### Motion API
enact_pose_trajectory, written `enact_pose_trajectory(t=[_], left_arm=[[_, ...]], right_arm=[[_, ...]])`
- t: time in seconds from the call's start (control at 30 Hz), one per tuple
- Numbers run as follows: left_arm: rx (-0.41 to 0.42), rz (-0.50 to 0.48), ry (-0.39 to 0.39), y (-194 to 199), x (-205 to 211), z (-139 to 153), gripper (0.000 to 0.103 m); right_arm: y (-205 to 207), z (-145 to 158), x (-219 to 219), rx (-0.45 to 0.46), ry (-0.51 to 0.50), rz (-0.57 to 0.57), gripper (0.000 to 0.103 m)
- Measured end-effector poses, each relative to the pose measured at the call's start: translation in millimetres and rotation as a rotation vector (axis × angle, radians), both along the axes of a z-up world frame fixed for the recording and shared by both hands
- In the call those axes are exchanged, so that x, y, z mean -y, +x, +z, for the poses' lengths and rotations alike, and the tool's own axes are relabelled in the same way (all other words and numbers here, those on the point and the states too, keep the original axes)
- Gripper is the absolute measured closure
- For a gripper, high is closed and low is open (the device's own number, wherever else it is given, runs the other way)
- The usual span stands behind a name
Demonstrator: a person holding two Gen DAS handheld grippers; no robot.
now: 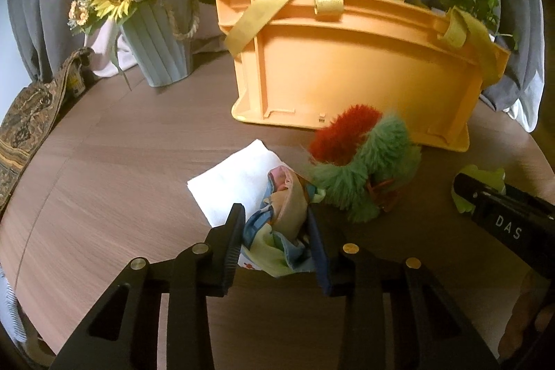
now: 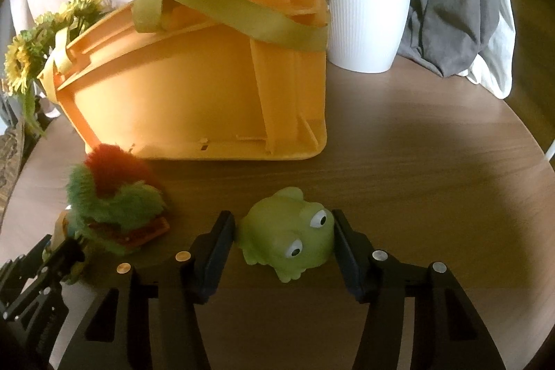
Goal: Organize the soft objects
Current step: 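Grasp the green frog with the right tool while the left tool grasps the patterned cloth, then carry the frog with the right tool while the left tool carries the cloth over the crate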
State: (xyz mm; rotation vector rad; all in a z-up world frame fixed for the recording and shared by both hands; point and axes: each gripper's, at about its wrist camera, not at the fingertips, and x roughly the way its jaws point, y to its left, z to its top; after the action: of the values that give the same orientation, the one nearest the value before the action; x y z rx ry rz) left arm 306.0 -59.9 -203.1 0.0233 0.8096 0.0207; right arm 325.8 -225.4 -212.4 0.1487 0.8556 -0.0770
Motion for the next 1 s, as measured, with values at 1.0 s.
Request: enact_pose_trajectory(t=[1.0], left_arm=[[0.173, -0.040, -0.084, -33, -14, 86, 0.067]], right_arm=[[-44, 81, -17, 0.157, 0.034, 0.017, 0.046]])
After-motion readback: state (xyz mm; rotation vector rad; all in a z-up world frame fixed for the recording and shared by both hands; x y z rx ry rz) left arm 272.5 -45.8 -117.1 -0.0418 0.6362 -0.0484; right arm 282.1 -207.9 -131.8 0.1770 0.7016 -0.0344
